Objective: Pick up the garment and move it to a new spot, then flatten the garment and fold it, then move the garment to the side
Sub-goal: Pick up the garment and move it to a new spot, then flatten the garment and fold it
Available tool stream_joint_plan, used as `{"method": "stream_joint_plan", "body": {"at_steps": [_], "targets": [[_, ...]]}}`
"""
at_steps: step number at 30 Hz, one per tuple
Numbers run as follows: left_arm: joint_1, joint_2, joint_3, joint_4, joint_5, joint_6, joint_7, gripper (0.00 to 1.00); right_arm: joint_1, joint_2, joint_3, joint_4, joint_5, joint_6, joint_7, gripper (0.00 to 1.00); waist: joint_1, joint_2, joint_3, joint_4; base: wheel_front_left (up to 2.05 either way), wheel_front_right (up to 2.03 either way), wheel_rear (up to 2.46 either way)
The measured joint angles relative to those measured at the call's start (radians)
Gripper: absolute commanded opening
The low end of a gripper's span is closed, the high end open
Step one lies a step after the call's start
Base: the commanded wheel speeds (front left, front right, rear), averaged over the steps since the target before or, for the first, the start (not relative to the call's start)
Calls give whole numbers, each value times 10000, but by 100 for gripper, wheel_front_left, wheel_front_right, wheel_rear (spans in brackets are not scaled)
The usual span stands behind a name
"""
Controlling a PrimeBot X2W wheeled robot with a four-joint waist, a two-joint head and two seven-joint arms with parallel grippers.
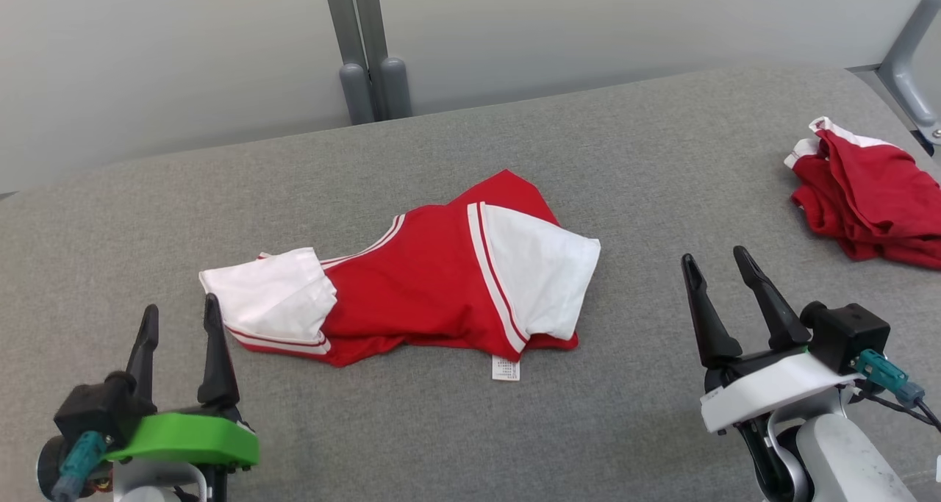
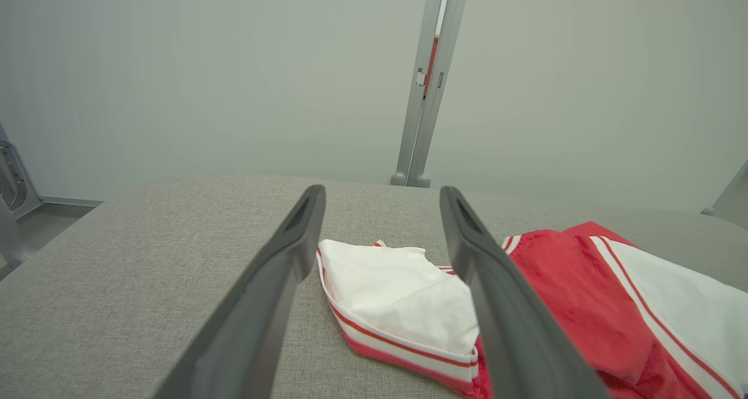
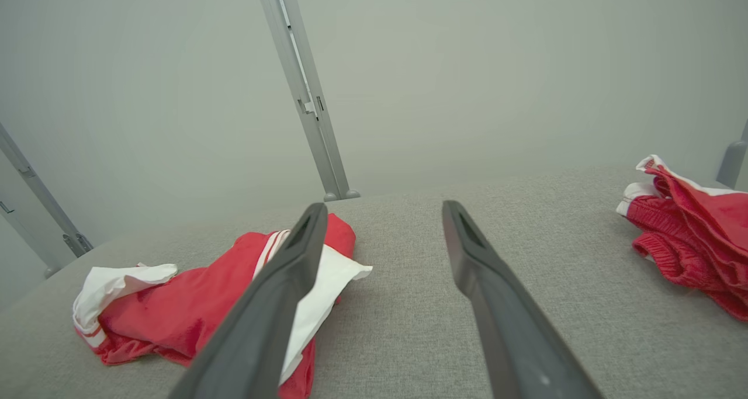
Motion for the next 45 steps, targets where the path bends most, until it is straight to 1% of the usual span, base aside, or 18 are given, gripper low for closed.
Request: {"method": "stream_joint_plan", "body": {"at_steps": [3,5,9,15,16,20,27,29,31,33,34,40,45], "targets": [[552,-376,134,-719,412,46,-4,100,108,6,-12,10,17,0,0,100,0,1,40,51,0,0,0],[755,-554,163,-888,598,-2,-4,100,121,2,-4,19,17,0,0,100,0,0,56,103,0,0,0],[835,-771,209,-980,878,-215,-4,100,134,-77,113,98,29,0,0,100,0,0,42,231,0,0,0],[838,-1043,176,-1012,1053,-491,-4,100,304,-303,261,468,531,0,0,100,0,0,39,536,0,0,0],[838,-1085,142,-999,1060,-543,-6,100,242,-341,472,729,771,-2,50,100,0,0,57,605,0,0,0],[788,-1262,2,-792,1087,-769,-19,100,-455,-420,1101,1797,1747,-2,938,100,0,0,148,947,0,0,0],[505,-1425,-13,-510,1179,-968,-19,100,-1971,-483,1542,3540,3256,-4,1927,100,0,0,380,1670,0,0,0],[412,-1463,-17,-454,1227,-988,-19,100,-2228,-487,1613,3963,3567,-4,2057,100,0,0,448,1875,0,0,0],[341,-1503,4,-403,1231,-1028,-19,100,-2501,-495,1739,4190,3820,-4,1958,100,0,0,518,2113,0,0,0],[329,-1544,31,-382,1233,-1053,-19,100,-2668,-564,1818,4314,3919,-4,1678,24,0,0,577,2324,0,0,0],[329,-1555,52,-359,1233,-1058,-19,100,-2728,-631,1852,4393,3923,-4,1461,0,0,0,609,2434,0,0,0],[330,-1597,115,-255,1264,-1118,-19,100,-2891,-951,1944,4552,3875,-4,495,0,0,0,741,2959,0,0,0],[315,-1620,15,-249,1264,-1175,-19,100,-3375,-1183,1948,4259,3848,-4,242,0,0,0,848,3275,0,0,0]]}}
